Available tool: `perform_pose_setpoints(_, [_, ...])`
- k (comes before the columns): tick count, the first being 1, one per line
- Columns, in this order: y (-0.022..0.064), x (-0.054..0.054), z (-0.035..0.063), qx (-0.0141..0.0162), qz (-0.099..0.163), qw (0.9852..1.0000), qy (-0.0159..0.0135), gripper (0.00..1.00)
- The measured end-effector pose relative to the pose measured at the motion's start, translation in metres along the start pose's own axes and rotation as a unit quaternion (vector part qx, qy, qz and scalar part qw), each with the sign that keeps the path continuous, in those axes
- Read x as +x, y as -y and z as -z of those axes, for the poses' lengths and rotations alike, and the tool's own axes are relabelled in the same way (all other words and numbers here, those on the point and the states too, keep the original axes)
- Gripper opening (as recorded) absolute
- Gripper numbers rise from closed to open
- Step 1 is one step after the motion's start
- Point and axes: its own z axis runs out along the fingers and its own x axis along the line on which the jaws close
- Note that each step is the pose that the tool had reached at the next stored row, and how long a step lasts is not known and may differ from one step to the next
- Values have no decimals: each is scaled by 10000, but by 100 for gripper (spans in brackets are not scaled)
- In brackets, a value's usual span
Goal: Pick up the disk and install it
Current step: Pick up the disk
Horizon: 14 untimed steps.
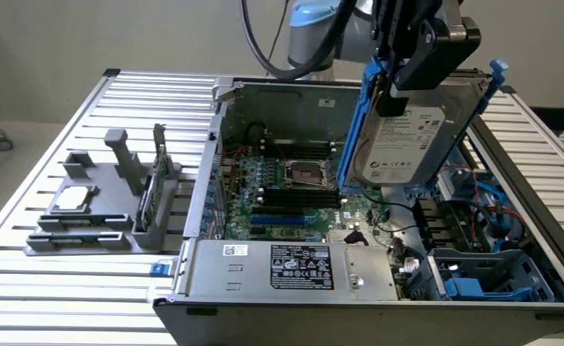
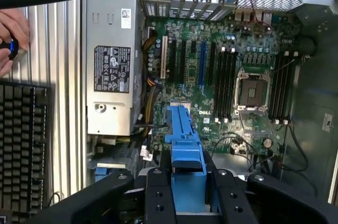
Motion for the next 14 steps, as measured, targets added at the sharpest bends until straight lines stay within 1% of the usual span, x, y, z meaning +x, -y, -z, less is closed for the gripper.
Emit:
perform_pose_setpoints(9, [193,200,-31,53,3,10000,-2,33])
perform_pose_setpoints(14, [290,303,-45,60,3,10000,-3,33])
